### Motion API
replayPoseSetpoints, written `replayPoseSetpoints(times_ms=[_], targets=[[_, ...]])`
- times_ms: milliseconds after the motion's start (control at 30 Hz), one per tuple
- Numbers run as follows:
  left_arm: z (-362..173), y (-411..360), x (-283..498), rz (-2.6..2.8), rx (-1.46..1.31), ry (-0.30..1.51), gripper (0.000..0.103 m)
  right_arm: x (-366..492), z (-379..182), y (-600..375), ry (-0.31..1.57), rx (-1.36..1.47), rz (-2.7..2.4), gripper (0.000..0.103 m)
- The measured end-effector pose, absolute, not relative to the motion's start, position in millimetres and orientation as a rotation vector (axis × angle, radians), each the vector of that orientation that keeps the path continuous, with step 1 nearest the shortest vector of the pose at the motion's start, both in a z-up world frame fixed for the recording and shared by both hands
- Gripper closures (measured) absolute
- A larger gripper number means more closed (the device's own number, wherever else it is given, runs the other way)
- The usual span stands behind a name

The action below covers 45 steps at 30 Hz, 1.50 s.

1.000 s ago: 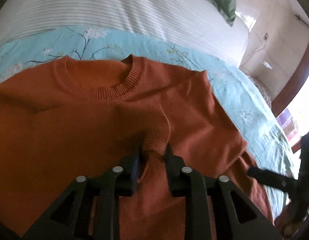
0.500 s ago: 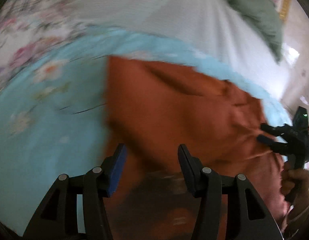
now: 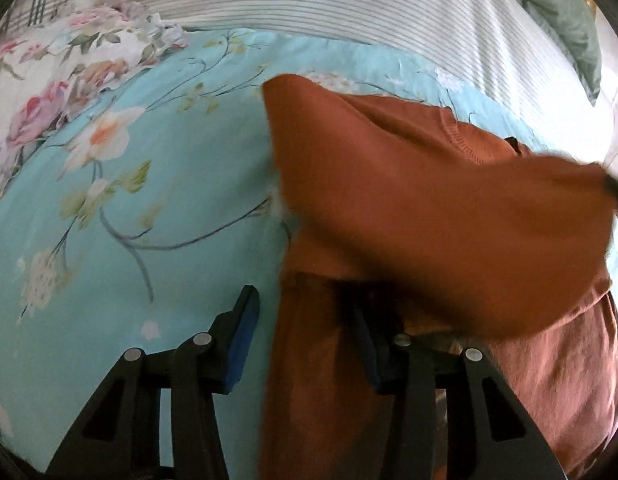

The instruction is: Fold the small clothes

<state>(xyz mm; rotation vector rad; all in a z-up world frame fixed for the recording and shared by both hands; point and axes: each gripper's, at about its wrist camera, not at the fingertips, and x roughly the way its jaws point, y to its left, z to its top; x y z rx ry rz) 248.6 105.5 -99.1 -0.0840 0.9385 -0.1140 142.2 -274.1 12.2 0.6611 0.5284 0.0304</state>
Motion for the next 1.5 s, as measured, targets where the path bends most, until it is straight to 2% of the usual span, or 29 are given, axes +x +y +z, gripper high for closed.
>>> replayPoseSetpoints(times_ms=[200,300,500,767,800,867,933,1000,1200,1267,1300,1500], targets=[[-100.0,100.8,259.7,-0.09,-0.09,0.939,0.059,131.9,-42.6,-301.9,0.656,0.724,-0.069,0.093],[-97.2,104.9,258.3,-0.033,-0.138,0.911,0.071,129.4,-62.6,-296.5,0.687,0.743,-0.066,0.093],[-95.6,143.8,233.3,0.059,-0.391,0.835,0.071,136.9,-69.3,-275.0,0.732,0.697,-0.028,0.093],[-102.9,149.4,233.0,0.036,-0.434,0.882,0.07,128.2,-85.8,-281.0,0.782,0.706,-0.039,0.093],[-101.0,148.3,232.0,0.024,-0.424,0.894,0.07,124.4,-83.9,-282.5,0.784,0.706,-0.05,0.09],[-93.0,148.1,224.0,-0.028,-0.405,0.899,0.07,116.3,-69.6,-280.4,0.76,0.647,-0.135,0.079],[-86.7,149.7,214.1,-0.041,-0.353,0.885,0.067,109.1,-47.4,-271.7,0.693,0.571,-0.17,0.059],[-83.2,148.1,209.9,-0.043,-0.301,0.876,0.063,114.2,-32.2,-257.3,0.664,0.544,-0.105,0.051],[-94.9,142.1,217.5,-0.067,-0.243,0.893,0.062,210.4,-24.0,-163.1,0.796,0.448,0.314,0.05],[-102.3,143.7,220.6,-0.07,-0.256,0.896,0.062,248.5,-25.9,-127.0,0.829,0.392,0.415,0.046],[-104.9,144.7,221.5,-0.074,-0.269,0.892,0.062,269.5,-27.3,-108.4,0.851,0.359,0.454,0.043],[-109.6,147.7,217.0,-0.076,-0.294,0.846,0.061,364.9,-33.1,-20.7,0.888,0.141,0.544,0.042]])
